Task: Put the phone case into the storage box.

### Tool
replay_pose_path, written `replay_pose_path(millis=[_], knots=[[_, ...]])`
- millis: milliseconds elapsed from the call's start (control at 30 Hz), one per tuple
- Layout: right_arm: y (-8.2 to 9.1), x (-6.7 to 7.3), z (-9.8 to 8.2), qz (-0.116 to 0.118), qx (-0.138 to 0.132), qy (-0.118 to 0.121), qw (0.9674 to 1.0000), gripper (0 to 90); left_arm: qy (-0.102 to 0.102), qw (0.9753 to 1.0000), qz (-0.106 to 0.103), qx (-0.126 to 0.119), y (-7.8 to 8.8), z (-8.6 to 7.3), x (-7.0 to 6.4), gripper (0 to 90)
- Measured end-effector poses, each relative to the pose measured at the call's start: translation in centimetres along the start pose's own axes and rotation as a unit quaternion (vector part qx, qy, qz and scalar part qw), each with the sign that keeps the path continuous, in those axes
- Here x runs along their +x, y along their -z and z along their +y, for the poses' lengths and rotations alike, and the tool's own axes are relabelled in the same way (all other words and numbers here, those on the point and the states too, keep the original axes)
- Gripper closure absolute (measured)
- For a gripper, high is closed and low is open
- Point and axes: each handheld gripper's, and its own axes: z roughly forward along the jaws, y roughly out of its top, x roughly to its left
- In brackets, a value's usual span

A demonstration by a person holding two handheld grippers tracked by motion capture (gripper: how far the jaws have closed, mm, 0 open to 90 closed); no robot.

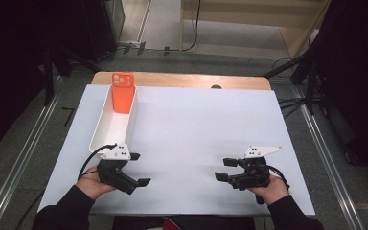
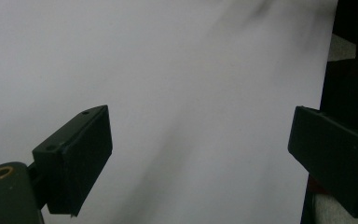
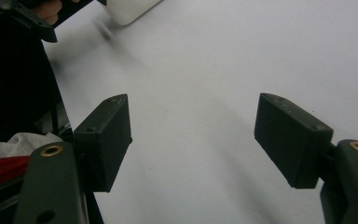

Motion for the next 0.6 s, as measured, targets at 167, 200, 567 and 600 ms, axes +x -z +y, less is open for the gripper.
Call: replay_pose_path(millis=[167, 200, 567, 600], knots=[[0.0, 0.01, 0.0, 0.0, 0.0, 0.001, 1.0, 26.2, -0.001, 1.0, -0.001, 0.0, 0.03, 0.01, -0.04, 6.2], [0.0, 0.04, 0.0, 0.0, 0.001, 0.0, 1.0, 26.2, -0.001, 1.0, -0.002, 0.0, 0.03, 0.01, -0.04, 6.2], [-0.02, 0.04, -0.01, 0.0, 0.002, 0.003, 1.0, 26.2, -0.005, 1.0, -0.003, 0.001, 0.15, 0.02, -0.02, 6.2], [-0.04, 0.05, -0.01, 0.0, 0.002, 0.003, 1.0, 26.2, -0.005, 1.0, -0.004, 0.001, 0.15, 0.02, -0.01, 6.2]])
